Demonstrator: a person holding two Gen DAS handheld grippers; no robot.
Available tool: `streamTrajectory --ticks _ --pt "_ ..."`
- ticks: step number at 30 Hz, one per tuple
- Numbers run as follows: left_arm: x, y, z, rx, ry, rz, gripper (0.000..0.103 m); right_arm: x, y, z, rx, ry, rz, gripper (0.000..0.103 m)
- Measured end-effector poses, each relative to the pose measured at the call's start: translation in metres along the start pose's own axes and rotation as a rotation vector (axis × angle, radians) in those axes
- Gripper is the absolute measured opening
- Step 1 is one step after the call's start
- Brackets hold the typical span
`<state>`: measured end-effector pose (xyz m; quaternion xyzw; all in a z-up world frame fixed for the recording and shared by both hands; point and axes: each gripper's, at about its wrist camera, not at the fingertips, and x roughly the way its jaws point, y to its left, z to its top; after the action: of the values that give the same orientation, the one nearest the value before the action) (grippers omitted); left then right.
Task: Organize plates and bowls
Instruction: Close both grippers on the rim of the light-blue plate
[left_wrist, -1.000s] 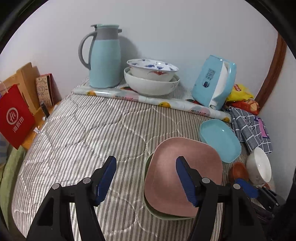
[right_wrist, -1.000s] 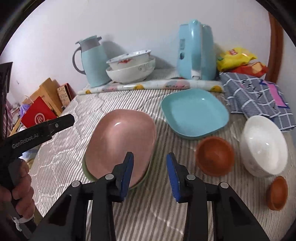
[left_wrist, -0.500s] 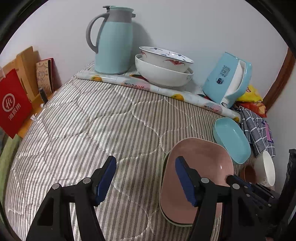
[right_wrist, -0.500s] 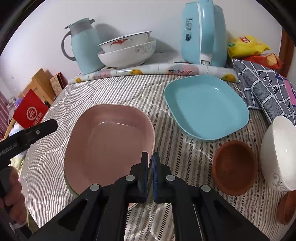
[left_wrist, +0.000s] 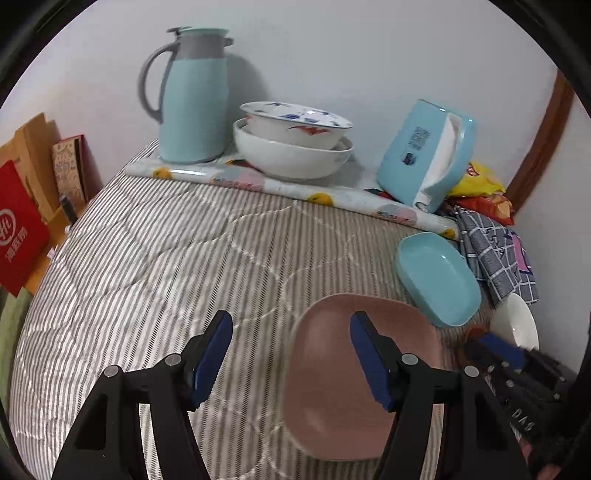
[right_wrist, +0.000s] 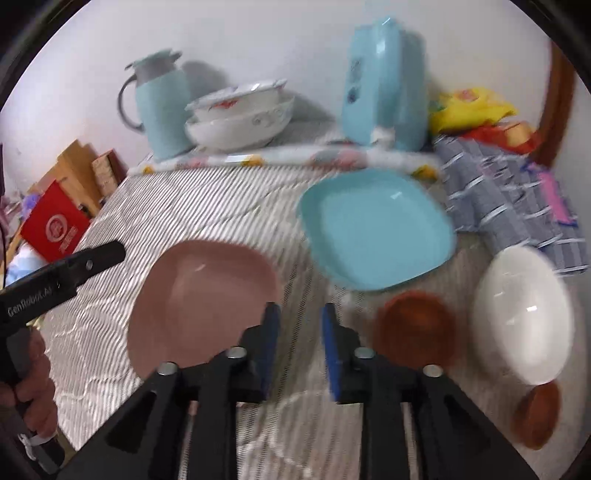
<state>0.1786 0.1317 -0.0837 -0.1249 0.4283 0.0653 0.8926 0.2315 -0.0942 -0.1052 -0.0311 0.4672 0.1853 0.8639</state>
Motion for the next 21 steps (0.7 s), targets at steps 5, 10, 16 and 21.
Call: streamTrajectory --ticks 5,10,16,21 --pt "0.000 -0.021 0.009 0.022 -0.017 0.000 0.064 -0.019 -0.029 0.007 0.044 -0.067 -0.039 0.044" --pt "0.006 -0.039 0.020 0.031 -0.012 -0.014 0.064 -0.024 -0.053 0.020 0.068 -0.087 -0.074 0.045" --pt "0.024 -0.066 0.037 0.090 0.014 -0.002 0.064 -0.020 -0.077 0.041 0.088 -0.097 -0.092 0.052" --pt "0.047 -0.082 0.053 0.105 0.039 -0.008 0.064 -0.009 -0.089 0.054 0.095 -0.075 -0.111 0.052"
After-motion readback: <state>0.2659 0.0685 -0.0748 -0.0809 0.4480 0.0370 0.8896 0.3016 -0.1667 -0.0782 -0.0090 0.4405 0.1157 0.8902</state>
